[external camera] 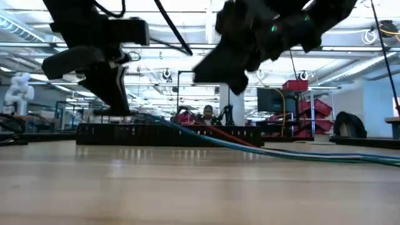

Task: Ziptie cables
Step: Adjust the cable wires, then wrap the cable wires with zip tie

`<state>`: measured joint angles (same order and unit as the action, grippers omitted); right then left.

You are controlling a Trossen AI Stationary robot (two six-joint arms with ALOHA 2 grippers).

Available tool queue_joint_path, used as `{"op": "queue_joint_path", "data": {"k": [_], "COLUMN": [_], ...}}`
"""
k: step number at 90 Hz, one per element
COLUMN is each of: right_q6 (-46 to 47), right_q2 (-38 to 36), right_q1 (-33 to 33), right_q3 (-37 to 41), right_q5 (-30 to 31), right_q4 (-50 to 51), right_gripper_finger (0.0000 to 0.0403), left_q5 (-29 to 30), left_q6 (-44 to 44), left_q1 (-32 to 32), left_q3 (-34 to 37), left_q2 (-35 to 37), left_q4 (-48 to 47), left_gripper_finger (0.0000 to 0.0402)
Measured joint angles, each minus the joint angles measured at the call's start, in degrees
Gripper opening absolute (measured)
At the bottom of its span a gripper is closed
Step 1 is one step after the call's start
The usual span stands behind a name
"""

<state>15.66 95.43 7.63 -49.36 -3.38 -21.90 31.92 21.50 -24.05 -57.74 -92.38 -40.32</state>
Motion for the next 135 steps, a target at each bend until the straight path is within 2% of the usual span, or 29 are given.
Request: {"op": "queue_joint_path", "data": {"k": [7,15,28,41,50,61,69,78,91,108,118,135], "right_q6": [-0.33,-0.30,0.46,0.16,-0.21,-0.98,-1.70,-2.32,-1.52,-1.00,-0.92,-0.01], "right_q2": [-0.26,0.83,2.86,2.92,2.11,0.17,-1.62,-3.66,-5.17,-5.74,-5.76,-5.76], "right_q1": [-0.03,-0.57,-0.97,-0.91,-1.13,-1.73,-2.39,-2.43,-2.11,-1.71,-1.79,-1.78], "right_q3": [0.00,0.00,0.02,0.02,0.02,0.02,0.02,0.00,0.02,0.02,0.02,0.02], "right_q5": [-0.01,0.14,0.52,0.49,0.50,0.52,1.89,7.21,12.75,13.39,14.11,14.14], "right_q4": [0.04,-1.41,-1.67,-1.75,-1.57,-0.62,2.01,6.59,13.13,17.56,18.03,18.13], "right_gripper_finger": [0.0118,0.0118,0.0118,0.0118,0.0118,0.0118,0.0118,0.0118,0.0118,0.0118,0.0118,0.0118], "left_q5": [2.81,2.89,-3.57,-8.44,-9.68,-10.89,-7.16,-4.18,-6.98,-18.67,-23.04,-23.99], "left_q6": [-0.90,-1.29,-3.07,-2.35,-0.68,8.37,20.42,35.97,45.43,52.10,54.29,54.60], "left_q1": [-1.00,-1.27,0.27,1.77,1.90,1.90,1.82,1.30,1.30,2.34,2.27,2.33], "left_q3": [-1.17,-1.55,0.40,1.65,1.75,0.77,-0.07,1.31,8.31,17.74,20.67,21.90], "left_q2": [0.01,0.04,-0.36,-0.35,-0.35,0.52,2.75,5.91,9.76,12.66,13.68,14.30], "left_q4": [-0.56,0.68,6.12,6.03,1.53,-10.54,-21.78,-29.70,-26.77,-26.01,-24.21,-22.83], "left_gripper_finger": [0.0001,0.0001,0.0009,0.0065,0.0111,0.0149,0.0155,0.0152,0.0148,0.0148,0.0148,0.0147]}}
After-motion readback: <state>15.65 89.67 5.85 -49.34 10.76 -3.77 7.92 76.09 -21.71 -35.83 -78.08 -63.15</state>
